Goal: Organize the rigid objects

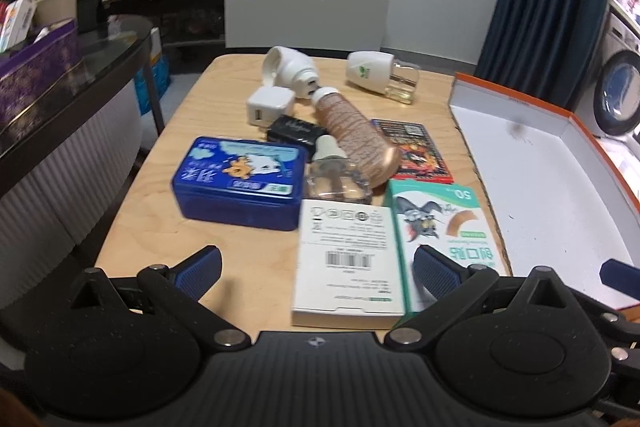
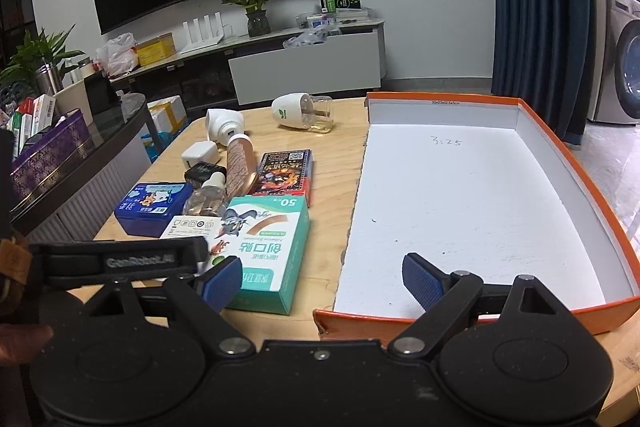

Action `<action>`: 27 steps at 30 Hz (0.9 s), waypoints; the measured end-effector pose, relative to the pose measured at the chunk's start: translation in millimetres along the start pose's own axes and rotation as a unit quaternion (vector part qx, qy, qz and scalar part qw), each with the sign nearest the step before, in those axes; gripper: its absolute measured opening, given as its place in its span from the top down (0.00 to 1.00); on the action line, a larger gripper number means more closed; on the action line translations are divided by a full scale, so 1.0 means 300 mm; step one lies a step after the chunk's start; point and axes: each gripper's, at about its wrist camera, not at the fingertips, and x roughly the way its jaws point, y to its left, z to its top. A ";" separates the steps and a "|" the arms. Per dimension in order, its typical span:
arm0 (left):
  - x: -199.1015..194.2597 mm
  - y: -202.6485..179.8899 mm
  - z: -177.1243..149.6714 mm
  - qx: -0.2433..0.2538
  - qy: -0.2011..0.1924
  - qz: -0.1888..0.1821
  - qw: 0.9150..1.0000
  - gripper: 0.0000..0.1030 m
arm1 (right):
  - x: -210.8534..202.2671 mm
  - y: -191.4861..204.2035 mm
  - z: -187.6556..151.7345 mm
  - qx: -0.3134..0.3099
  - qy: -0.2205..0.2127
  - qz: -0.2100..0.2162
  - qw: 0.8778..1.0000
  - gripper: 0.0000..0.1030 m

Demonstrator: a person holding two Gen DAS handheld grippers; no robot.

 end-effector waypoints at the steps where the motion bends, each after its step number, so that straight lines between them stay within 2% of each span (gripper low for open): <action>1: -0.004 0.008 0.003 -0.004 -0.001 0.001 1.000 0.00 | 0.002 0.001 0.001 -0.002 0.001 0.001 1.000 0.01; 16: -0.035 0.077 0.016 -0.017 -0.011 0.023 1.000 0.00 | 0.078 0.102 0.020 -0.038 0.012 0.013 0.999 0.01; 22: -0.050 0.137 0.021 -0.041 -0.018 0.041 0.998 0.00 | 0.152 0.139 0.043 -0.035 0.026 0.026 0.999 0.01; 27: -0.039 0.156 0.019 -0.053 -0.014 0.035 0.998 0.00 | 0.240 0.164 0.048 -0.037 0.057 0.022 0.997 0.00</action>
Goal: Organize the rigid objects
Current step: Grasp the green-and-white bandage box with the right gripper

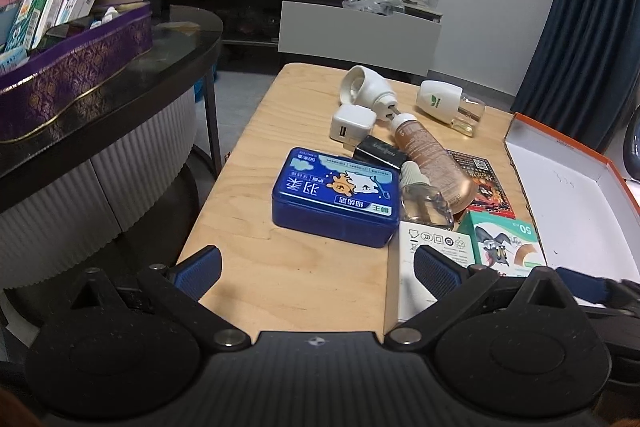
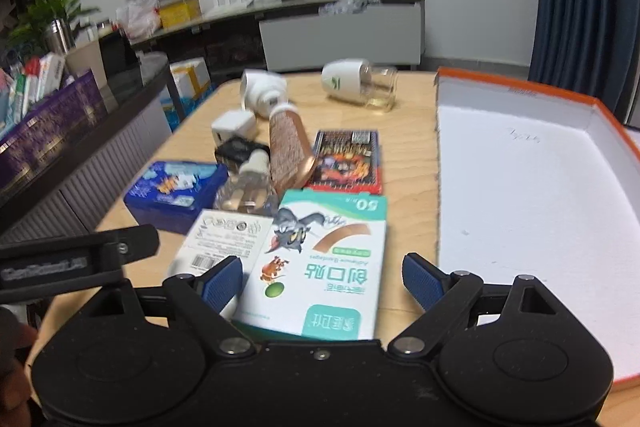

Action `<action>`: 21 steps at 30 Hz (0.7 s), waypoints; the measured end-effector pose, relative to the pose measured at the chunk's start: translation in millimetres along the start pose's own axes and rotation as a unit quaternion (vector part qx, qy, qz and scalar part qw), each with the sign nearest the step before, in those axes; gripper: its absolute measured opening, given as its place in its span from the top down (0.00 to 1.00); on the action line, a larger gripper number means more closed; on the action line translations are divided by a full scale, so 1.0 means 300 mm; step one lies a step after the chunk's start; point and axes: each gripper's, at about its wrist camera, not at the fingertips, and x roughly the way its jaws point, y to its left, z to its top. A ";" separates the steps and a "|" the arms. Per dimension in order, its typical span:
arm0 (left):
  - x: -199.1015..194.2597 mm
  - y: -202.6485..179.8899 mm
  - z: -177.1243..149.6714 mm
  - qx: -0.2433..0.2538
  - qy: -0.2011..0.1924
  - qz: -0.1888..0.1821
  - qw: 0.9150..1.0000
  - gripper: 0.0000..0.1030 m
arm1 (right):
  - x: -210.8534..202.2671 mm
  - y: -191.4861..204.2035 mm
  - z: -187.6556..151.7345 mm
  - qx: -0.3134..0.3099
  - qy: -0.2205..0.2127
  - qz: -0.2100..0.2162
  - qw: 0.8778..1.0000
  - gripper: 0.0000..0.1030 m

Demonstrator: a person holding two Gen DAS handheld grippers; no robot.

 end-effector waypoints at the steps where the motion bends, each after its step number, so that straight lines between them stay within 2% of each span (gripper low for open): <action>1: 0.000 0.000 0.000 -0.001 -0.001 -0.003 1.000 0.00 | 0.004 -0.005 0.001 0.001 -0.004 0.003 1.000 0.01; 5: -0.001 -0.009 -0.002 0.002 -0.004 -0.017 1.000 0.00 | 0.011 -0.064 0.003 0.029 0.004 -0.041 0.999 0.01; 8: 0.010 -0.033 -0.005 0.013 -0.002 -0.029 0.999 0.00 | 0.032 -0.122 0.007 0.065 0.021 -0.029 0.997 0.01; 10: 0.014 -0.051 -0.009 0.022 -0.001 -0.035 0.999 0.00 | 0.039 -0.113 0.014 0.044 0.019 -0.026 0.999 0.01; 12: 0.017 -0.070 -0.013 0.031 -0.001 -0.045 0.998 0.00 | 0.070 -0.083 0.023 -0.011 0.034 -0.020 0.999 0.02; 13: 0.020 -0.080 -0.015 0.037 0.000 -0.048 0.998 0.00 | 0.079 -0.068 0.023 -0.041 0.033 -0.030 0.998 0.10; 15: 0.025 -0.102 -0.019 0.048 0.002 -0.051 0.998 0.00 | 0.069 -0.081 0.030 -0.038 0.027 -0.018 0.999 0.18; 17: 0.029 -0.122 -0.022 0.059 0.002 -0.056 0.997 0.00 | 0.036 -0.117 0.042 -0.007 0.009 -0.015 1.000 0.19; 21: 0.053 -0.157 -0.027 0.062 0.003 -0.056 0.996 0.00 | -0.049 -0.162 0.063 -0.017 -0.028 -0.033 0.999 0.19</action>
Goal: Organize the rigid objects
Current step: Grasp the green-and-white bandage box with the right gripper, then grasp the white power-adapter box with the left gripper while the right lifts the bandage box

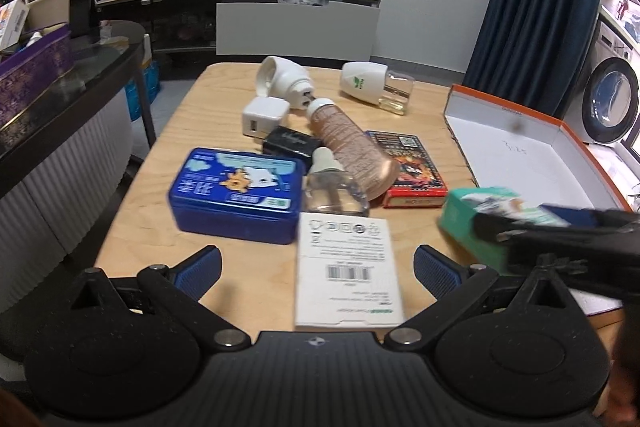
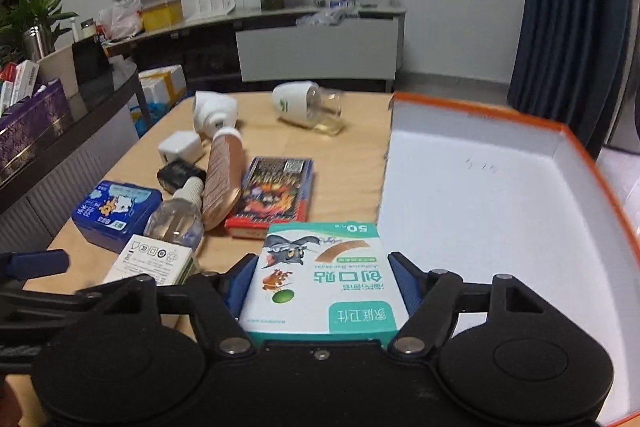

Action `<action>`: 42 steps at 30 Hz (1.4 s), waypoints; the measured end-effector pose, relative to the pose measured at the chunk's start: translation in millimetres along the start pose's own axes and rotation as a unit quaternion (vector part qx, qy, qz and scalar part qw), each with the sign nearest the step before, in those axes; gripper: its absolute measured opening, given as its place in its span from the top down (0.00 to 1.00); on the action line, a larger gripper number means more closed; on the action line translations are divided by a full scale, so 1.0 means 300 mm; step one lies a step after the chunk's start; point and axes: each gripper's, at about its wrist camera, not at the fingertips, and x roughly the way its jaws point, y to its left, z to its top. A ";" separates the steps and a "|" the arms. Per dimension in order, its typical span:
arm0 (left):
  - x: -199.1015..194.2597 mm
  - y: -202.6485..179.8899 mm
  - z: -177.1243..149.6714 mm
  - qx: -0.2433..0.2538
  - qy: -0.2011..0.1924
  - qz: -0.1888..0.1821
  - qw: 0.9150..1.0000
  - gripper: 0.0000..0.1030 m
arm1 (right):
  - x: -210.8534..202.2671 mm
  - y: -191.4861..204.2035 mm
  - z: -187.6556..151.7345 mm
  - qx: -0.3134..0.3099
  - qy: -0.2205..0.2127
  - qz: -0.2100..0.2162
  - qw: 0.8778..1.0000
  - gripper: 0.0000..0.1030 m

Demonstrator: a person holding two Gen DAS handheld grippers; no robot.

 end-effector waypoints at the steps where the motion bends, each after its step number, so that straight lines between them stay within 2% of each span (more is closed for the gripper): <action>1: 0.012 -0.012 -0.003 0.004 0.005 0.004 1.000 0.00 | -0.022 -0.014 0.001 0.001 -0.007 -0.004 1.000 0.19; 2: 0.026 -0.025 -0.006 0.009 0.008 0.008 1.000 0.00 | -0.039 -0.028 0.004 0.004 -0.010 -0.006 1.000 0.19; 3: 0.038 -0.037 -0.011 0.016 0.010 0.010 1.000 0.05 | -0.055 -0.041 0.003 0.010 -0.011 -0.002 1.000 0.19; 5: 0.064 -0.060 -0.020 0.027 0.021 0.016 0.999 0.21 | -0.084 -0.060 0.002 0.018 -0.012 0.009 1.000 0.19; 6: 0.076 -0.067 -0.023 0.029 0.027 0.016 0.999 0.38 | -0.097 -0.064 0.000 0.016 -0.015 0.009 1.000 0.19; 8: 0.073 -0.080 -0.028 0.041 0.018 0.025 0.999 0.42 | -0.121 -0.070 0.000 0.013 -0.024 0.006 1.000 0.19; 9: 0.070 -0.081 -0.026 0.040 0.017 0.022 0.999 0.42 | -0.127 -0.076 0.003 0.014 -0.028 0.007 0.999 0.24; 10: 0.058 -0.078 -0.023 0.033 0.012 0.017 0.999 0.42 | -0.135 -0.084 0.007 0.016 -0.032 0.007 0.999 0.67; 11: 0.046 -0.080 -0.017 0.028 0.005 0.015 0.999 0.42 | -0.139 -0.091 0.014 0.017 -0.029 0.004 0.999 0.80; 14: 0.009 -0.111 0.007 0.037 -0.009 0.012 0.999 0.42 | -0.128 -0.124 0.025 0.028 -0.017 0.014 0.999 0.78; 17: 0.000 -0.128 0.014 0.040 -0.002 0.006 0.999 0.42 | -0.083 -0.155 0.015 0.044 0.016 0.027 0.999 0.74; 18: -0.004 -0.129 0.011 0.040 -0.002 0.003 0.999 0.42 | -0.077 -0.167 0.006 0.052 0.019 0.034 0.998 0.64; 19: -0.008 -0.130 0.005 0.039 -0.003 0.003 0.999 0.42 | -0.070 -0.179 -0.003 0.058 0.023 0.040 0.997 0.35; 20: -0.010 -0.129 0.001 0.036 -0.001 0.003 0.999 0.42 | -0.072 -0.187 -0.012 0.061 0.019 0.037 0.997 0.16; 22: -0.014 -0.124 -0.009 0.027 0.003 -0.001 1.000 0.42 | -0.069 -0.197 -0.023 0.058 0.017 0.022 0.998 0.14; 25: -0.029 -0.115 -0.016 0.022 0.004 -0.004 1.000 0.42 | -0.071 -0.213 -0.020 0.079 0.026 0.040 0.996 0.13; 27: -0.043 -0.106 -0.016 0.019 0.002 -0.006 1.000 0.42 | -0.076 -0.193 -0.017 0.056 0.033 0.052 0.997 0.12; 30: -0.063 -0.093 -0.019 0.013 -0.002 -0.012 1.000 0.42 | -0.090 -0.154 -0.017 0.014 0.030 0.035 0.999 0.02; 34: -0.082 -0.084 -0.022 0.008 -0.005 -0.018 1.000 0.42 | -0.103 -0.149 -0.004 0.008 0.038 0.032 0.999 0.02; 36: -0.095 -0.077 -0.023 0.003 -0.008 -0.023 1.000 0.42 | -0.112 -0.166 -0.002 0.028 0.052 0.052 0.997 0.01; 40: -0.098 -0.076 -0.022 -0.003 -0.011 -0.031 0.999 0.42 | -0.093 -0.141 0.004 0.015 0.084 0.063 0.994 0.01; 42: -0.101 -0.077 -0.020 -0.003 -0.011 -0.035 0.999 0.42 | -0.058 -0.116 0.009 0.007 0.116 0.051 0.992 0.01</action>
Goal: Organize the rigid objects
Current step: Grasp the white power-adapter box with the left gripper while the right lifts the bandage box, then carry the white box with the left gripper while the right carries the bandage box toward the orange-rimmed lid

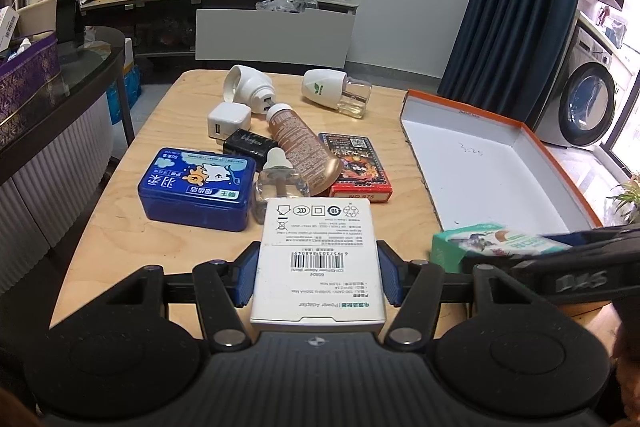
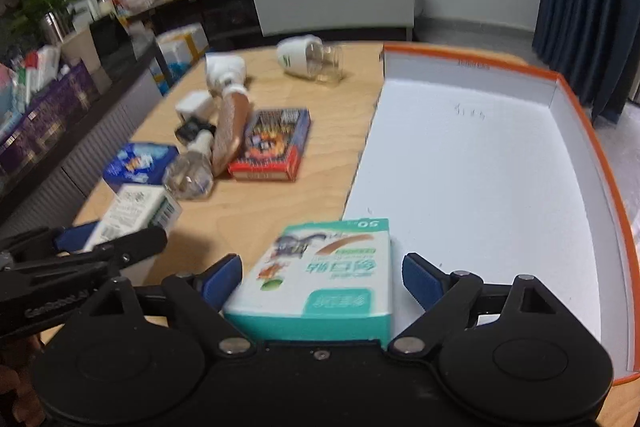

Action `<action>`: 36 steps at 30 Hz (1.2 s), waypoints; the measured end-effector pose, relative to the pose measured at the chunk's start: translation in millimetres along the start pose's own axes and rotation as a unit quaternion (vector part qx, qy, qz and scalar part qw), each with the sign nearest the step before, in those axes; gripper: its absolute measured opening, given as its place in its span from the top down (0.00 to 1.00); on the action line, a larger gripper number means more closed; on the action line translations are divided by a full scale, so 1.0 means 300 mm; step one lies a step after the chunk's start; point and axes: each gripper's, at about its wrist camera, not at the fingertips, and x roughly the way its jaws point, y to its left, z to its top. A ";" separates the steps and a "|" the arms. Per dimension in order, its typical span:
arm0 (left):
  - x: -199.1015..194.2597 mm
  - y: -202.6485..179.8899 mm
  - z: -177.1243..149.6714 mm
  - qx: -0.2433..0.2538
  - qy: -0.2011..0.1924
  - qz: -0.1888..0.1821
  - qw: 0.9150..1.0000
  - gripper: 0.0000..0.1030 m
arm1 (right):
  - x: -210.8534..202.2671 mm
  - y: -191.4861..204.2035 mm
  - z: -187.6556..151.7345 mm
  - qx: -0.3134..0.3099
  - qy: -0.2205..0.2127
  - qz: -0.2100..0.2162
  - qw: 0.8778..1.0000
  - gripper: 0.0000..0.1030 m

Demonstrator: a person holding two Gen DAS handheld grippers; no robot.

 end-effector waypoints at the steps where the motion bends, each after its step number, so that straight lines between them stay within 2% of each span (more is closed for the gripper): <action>1: -0.004 0.000 0.001 0.000 -0.001 -0.002 1.000 0.42 | 0.014 0.013 0.002 -0.010 0.012 -0.007 1.000 0.01; 3: -0.010 0.002 0.002 -0.002 -0.002 -0.003 1.000 0.42 | 0.030 0.037 -0.003 -0.032 0.017 -0.017 0.999 0.02; 5: -0.014 0.002 0.003 -0.003 -0.002 -0.005 1.000 0.42 | 0.036 0.043 -0.006 -0.040 0.010 -0.028 0.999 0.18; 8: -0.017 -0.002 0.006 0.000 -0.002 -0.007 1.000 0.42 | 0.018 0.022 -0.002 -0.025 -0.006 -0.016 1.000 0.18; 13: -0.024 -0.036 0.036 0.008 -0.011 -0.017 1.000 0.42 | -0.056 -0.010 0.022 -0.011 -0.056 -0.021 0.998 0.18; 18: -0.027 -0.121 0.111 0.027 -0.026 -0.040 0.998 0.42 | -0.142 -0.085 0.074 0.023 -0.115 -0.049 0.992 0.18; 23: -0.017 -0.229 0.233 0.046 -0.043 -0.071 0.995 0.42 | -0.244 -0.189 0.137 0.054 -0.167 -0.085 0.981 0.18; 27: 0.016 -0.326 0.354 0.046 -0.040 -0.098 0.993 0.42 | -0.307 -0.279 0.197 0.080 -0.178 -0.097 0.976 0.18; 30: 0.035 -0.397 0.421 0.063 -0.044 -0.104 0.992 0.42 | -0.354 -0.329 0.239 0.090 -0.192 -0.108 0.971 0.18; 33: 0.058 -0.438 0.436 0.066 -0.052 -0.105 0.991 0.42 | -0.371 -0.365 0.255 0.097 -0.199 -0.113 0.969 0.18; 36: 0.067 -0.437 0.408 0.048 -0.060 -0.099 0.992 0.42 | -0.353 -0.396 0.247 0.103 -0.196 -0.110 0.969 0.18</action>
